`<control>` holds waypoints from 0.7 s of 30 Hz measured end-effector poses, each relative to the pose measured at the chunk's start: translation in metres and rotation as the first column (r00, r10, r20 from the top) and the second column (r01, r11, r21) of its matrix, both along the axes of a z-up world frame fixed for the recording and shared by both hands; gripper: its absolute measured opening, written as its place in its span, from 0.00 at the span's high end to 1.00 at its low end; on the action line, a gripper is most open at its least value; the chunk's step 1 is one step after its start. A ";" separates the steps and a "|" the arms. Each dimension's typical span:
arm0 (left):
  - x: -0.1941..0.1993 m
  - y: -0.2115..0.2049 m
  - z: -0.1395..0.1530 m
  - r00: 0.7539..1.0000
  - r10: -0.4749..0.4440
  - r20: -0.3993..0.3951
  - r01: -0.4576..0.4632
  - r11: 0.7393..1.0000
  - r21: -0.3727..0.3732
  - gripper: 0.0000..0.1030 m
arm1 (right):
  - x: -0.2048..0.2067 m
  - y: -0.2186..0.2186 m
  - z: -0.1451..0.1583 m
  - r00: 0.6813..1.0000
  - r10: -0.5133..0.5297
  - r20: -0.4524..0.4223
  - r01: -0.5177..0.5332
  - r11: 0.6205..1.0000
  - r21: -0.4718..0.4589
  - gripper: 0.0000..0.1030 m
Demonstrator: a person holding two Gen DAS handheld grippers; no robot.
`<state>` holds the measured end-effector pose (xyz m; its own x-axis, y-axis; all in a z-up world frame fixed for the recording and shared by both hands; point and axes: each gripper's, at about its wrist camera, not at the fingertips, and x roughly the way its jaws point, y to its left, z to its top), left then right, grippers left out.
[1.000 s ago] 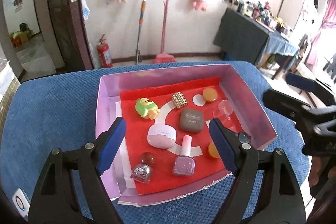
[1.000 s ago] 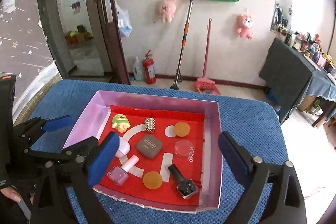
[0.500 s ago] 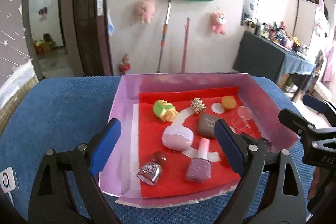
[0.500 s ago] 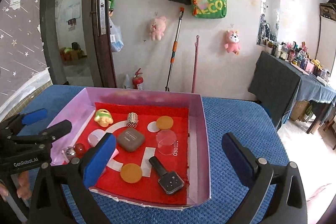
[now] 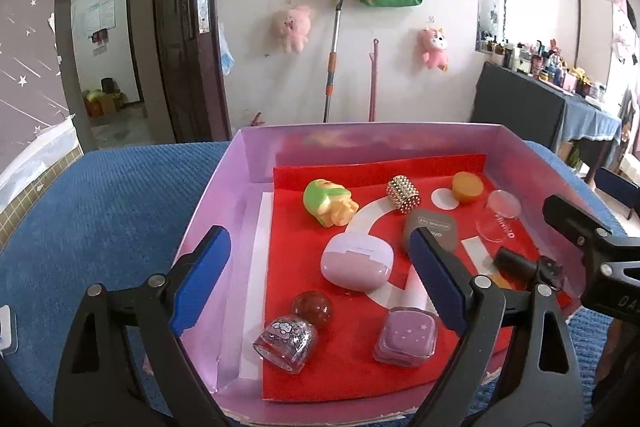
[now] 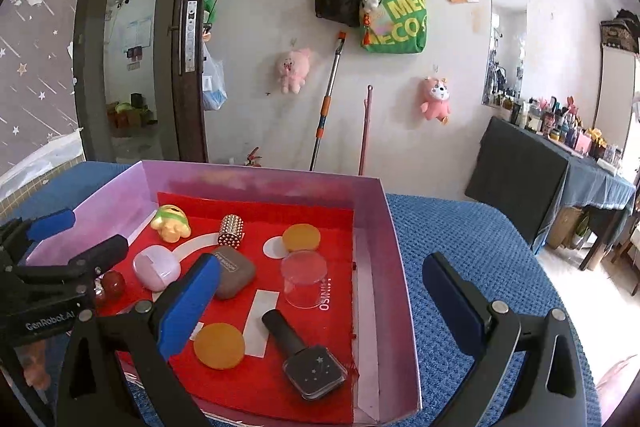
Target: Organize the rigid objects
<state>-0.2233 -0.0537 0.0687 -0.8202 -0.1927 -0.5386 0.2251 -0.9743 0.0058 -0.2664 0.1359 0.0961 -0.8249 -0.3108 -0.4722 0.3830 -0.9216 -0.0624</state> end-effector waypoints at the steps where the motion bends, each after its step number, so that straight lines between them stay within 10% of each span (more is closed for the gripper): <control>1: -0.001 0.000 -0.001 1.000 -0.002 0.003 0.002 1.000 0.002 0.11 | -0.001 0.000 -0.003 1.000 -0.002 0.010 0.002 1.000 -0.001 0.00; 21: 0.001 0.001 -0.007 0.999 -0.032 0.031 0.030 0.999 0.040 0.11 | -0.006 -0.002 -0.021 0.997 -0.024 0.072 0.023 1.000 0.020 0.00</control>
<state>-0.2223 -0.0529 0.0620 -0.8079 -0.1452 -0.5711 0.1951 -0.9804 -0.0266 -0.2726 0.1341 0.0748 -0.7954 -0.2823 -0.5362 0.3655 -0.9293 -0.0530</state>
